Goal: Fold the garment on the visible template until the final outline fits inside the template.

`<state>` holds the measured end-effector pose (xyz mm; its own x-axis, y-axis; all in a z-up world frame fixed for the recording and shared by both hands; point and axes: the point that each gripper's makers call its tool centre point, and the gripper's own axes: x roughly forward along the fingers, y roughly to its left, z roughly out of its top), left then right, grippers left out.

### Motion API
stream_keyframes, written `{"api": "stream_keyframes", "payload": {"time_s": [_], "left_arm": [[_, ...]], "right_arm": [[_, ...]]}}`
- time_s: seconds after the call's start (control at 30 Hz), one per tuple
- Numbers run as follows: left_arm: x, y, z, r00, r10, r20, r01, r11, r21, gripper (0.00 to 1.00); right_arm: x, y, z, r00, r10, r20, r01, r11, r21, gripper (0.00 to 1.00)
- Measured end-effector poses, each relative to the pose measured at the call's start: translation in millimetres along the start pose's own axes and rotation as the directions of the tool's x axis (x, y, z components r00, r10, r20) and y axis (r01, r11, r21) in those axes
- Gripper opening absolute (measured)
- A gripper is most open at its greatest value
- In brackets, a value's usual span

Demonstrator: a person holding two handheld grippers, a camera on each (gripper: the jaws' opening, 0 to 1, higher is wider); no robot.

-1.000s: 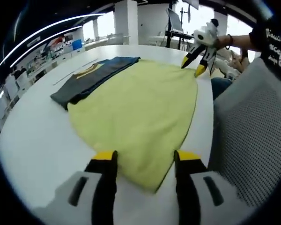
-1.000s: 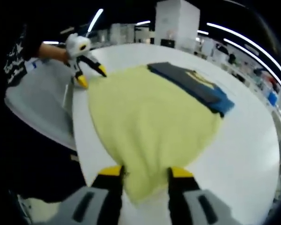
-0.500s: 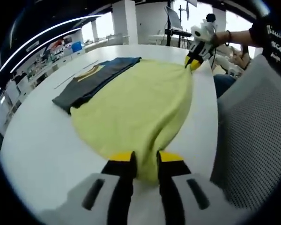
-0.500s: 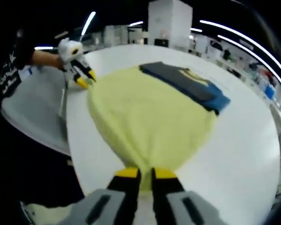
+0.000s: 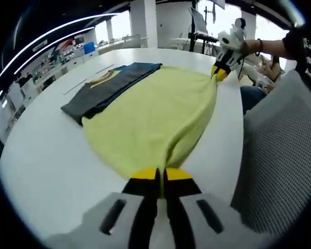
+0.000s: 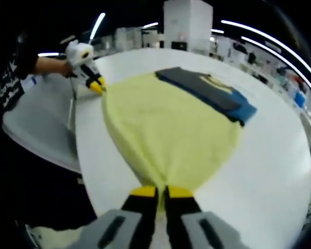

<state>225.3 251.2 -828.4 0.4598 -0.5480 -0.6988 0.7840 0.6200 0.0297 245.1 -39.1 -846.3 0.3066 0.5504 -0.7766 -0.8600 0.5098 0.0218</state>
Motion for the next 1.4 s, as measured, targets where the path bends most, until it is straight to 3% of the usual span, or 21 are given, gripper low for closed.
{"api": "stream_keyframes", "payload": {"time_s": [0.4,0.63,0.9,1.4], "left_arm": [[-6.0,-6.2,-5.7,1.000,0.010,-0.004,-0.010,1.000,0.013,0.00],[-17.1,-19.1,-10.5,1.000,-0.008,-0.009,0.008,0.999,-0.038,0.00],[-31.4,-35.6,-13.4,1.000,-0.025,-0.016,0.024,0.999,-0.045,0.00],[-51.4,-54.2,-19.2,0.999,-0.046,-0.011,0.045,0.996,-0.079,0.00]], "right_arm": [[-12.8,18.4,1.9,0.999,0.033,0.043,-0.035,0.999,0.036,0.00],[-22.7,31.1,2.9,0.997,0.060,0.057,-0.063,0.997,0.040,0.00],[-32.7,50.7,5.1,0.993,0.093,0.070,-0.098,0.993,0.070,0.00],[-45.5,81.7,2.1,0.984,0.169,0.056,-0.173,0.982,0.078,0.00]]}}
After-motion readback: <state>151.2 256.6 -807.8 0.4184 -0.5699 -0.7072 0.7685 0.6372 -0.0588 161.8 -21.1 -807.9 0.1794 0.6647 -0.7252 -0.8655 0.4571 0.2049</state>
